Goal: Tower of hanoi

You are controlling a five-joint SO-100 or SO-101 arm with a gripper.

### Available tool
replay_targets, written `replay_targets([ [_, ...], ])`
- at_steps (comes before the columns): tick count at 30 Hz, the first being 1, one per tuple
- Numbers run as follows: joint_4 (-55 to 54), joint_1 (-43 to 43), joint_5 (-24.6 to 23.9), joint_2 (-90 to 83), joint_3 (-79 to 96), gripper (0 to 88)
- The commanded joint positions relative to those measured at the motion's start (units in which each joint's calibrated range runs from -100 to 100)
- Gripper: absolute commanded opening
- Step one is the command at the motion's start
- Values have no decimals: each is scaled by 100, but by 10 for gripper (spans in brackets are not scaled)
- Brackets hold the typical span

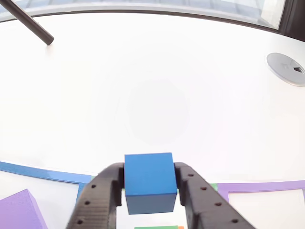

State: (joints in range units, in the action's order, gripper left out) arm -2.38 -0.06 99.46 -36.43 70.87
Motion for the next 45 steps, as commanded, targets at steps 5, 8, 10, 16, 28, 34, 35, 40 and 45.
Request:
replay_targets([
  [5, 4181, -23, 54, -1553, -2005, 12],
  [8, 5517, -100, 54, -1771, -2933, 12],
  [10, 6359, -205, 54, -1819, -3633, 12],
  [16, 8068, -732, -14, -1940, -5214, 11],
  [28, 9226, -1768, -419, -2054, -6424, 4],
  [34, 9501, -2266, -572, -2054, -6805, 2],
  [35, 9533, -2334, -588, -2054, -6842, 2],
  [40, 9598, -2631, -690, -2054, -6933, 2],
  [45, 9550, -2784, -673, -1989, -6724, 4],
])
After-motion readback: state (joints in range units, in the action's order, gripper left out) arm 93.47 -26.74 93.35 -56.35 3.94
